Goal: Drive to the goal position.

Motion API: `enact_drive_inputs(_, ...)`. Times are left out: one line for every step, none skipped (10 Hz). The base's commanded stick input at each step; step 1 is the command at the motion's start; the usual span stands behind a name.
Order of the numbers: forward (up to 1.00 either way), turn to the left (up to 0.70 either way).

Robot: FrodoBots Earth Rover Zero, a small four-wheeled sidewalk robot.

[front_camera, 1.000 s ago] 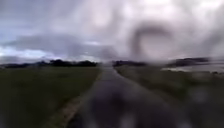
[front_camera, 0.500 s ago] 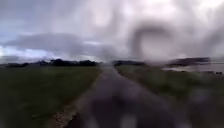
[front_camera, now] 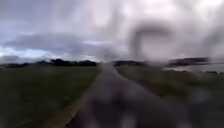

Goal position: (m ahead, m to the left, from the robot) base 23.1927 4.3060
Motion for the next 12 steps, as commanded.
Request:
enact_drive_inputs(0.70, 0.00)
enact_drive_inputs(0.70, 0.00)
enact_drive_inputs(0.70, 0.00)
enact_drive_inputs(0.70, 0.00)
enact_drive_inputs(0.70, 0.00)
enact_drive_inputs(0.70, 0.00)
enact_drive_inputs(0.70, 0.00)
enact_drive_inputs(0.70, 0.00)
enact_drive_inputs(0.70, 0.00)
enact_drive_inputs(0.70, 0.00)
enact_drive_inputs(0.70, 0.00)
enact_drive_inputs(0.70, 0.00)
